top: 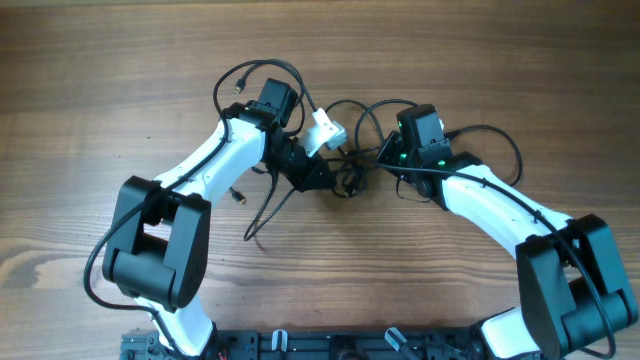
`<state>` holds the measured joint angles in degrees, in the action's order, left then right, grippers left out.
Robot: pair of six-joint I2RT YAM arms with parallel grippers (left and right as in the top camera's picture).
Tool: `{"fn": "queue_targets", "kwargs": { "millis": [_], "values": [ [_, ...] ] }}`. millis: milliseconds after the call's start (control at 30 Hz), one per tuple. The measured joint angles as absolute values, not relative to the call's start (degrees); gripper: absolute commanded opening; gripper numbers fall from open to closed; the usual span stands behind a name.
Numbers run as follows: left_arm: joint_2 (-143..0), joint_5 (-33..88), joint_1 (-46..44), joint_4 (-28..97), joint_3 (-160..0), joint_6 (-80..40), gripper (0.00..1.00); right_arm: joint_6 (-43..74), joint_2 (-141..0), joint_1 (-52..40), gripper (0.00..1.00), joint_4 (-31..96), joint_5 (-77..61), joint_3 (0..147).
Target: Untangle cables
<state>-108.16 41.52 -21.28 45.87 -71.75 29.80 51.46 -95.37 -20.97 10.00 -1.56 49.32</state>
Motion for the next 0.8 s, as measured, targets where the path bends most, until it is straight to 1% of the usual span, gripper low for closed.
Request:
{"fn": "queue_targets", "kwargs": {
  "millis": [200,333,400,467,533,600,667,733,800],
  "values": [
    [-108.2,41.9,-21.3,45.8,-71.7,29.8,0.04,58.6,-95.4,-21.0,0.04,13.7,2.3,49.5],
    [-108.2,41.9,-21.3,45.4,-71.7,29.8,0.04,60.5,-95.4,-21.0,0.06,13.7,3.6,49.5],
    [-108.2,41.9,-21.3,45.4,-71.7,29.8,0.04,60.7,-95.4,-21.0,0.04,13.8,4.2,49.5],
    [-108.2,41.9,-21.3,45.4,-71.7,29.8,0.04,60.8,-95.4,-21.0,0.04,13.8,4.4,49.5],
    [-108.2,41.4,-21.3,45.0,-71.7,29.7,0.04,59.2,-95.3,-21.0,0.05,13.6,4.3,49.5],
    [-108.2,40.2,-21.3,44.6,-71.7,28.8,0.04,54.8,-94.9,-20.9,0.09,12.1,3.2,49.5],
    [-108.2,39.0,-21.2,44.1,-71.7,28.0,0.04,49.7,-93.2,-20.6,0.11,10.6,1.9,49.5],
    [-108.2,37.7,-20.8,44.1,-71.7,27.4,0.04,46.1,-90.5,-20.0,0.11,10.2,1.5,49.5],
    [-108.2,36.5,-20.3,44.2,-71.7,26.9,0.04,43.2,-86.4,-19.2,0.08,10.0,1.3,49.5]
  ]
}}
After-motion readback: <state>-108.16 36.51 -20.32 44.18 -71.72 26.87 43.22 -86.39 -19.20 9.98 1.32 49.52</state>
